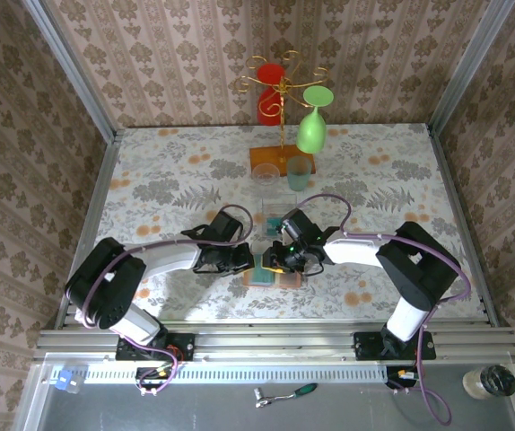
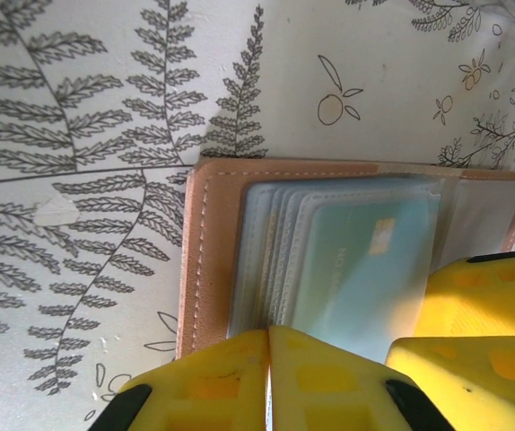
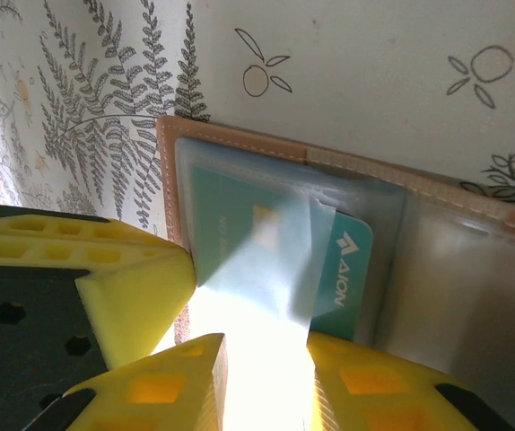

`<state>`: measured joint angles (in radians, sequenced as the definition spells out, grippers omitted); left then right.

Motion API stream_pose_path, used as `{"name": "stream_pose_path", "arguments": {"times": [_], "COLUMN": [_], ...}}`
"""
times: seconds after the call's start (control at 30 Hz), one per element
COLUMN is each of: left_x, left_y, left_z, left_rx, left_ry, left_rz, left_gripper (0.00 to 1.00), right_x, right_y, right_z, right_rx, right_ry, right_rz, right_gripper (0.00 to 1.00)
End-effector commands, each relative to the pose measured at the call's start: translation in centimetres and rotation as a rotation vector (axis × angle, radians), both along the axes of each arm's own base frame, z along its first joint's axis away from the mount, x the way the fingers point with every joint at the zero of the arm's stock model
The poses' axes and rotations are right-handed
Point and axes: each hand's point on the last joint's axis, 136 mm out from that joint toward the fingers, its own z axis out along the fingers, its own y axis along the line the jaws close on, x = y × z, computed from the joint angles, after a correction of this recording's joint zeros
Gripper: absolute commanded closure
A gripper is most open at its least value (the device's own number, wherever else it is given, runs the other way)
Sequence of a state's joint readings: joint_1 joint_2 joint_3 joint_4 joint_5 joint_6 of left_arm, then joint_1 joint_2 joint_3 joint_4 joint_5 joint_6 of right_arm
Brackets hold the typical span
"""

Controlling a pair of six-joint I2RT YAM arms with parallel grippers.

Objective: Take the credit cards out of the card holder

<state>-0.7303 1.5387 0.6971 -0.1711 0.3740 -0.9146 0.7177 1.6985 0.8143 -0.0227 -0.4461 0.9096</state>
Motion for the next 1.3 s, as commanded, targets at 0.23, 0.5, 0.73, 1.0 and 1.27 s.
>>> {"name": "stream_pose_path", "arguments": {"times": [0.23,0.5,0.73,1.0,1.27], "left_x": [-3.0,-3.3,-2.7,-1.2,-0.7], "left_y": [3.9,4.3,4.0,3.5,1.8], "left_z": [-4.2,-4.2,-3.0,0.1,2.2], "left_rx": [0.209,0.229,0.209,0.192,0.152], "left_ry": [0.153,0.162,0.129,0.056,0.009], "left_rz": [-0.014,-0.013,-0.011,-0.014,-0.032], "left_gripper": [0.91,0.91,0.91,0.89,0.89], "right_x": [-0.8,-0.9,-0.9,-0.9,-1.2], "right_y": [-2.4,-3.2,-2.7,-2.7,-3.7], "right_z": [-0.4,0.3,1.4,2.3,1.7], "right_rx": [-0.120,-0.148,-0.104,-0.080,-0.085], "right_ry": [-0.030,-0.056,-0.070,-0.079,-0.051], "right_rz": [0.000,0.009,0.012,0.001,-0.022], "right_gripper": [0.72,0.71,0.71,0.71,0.71]}}
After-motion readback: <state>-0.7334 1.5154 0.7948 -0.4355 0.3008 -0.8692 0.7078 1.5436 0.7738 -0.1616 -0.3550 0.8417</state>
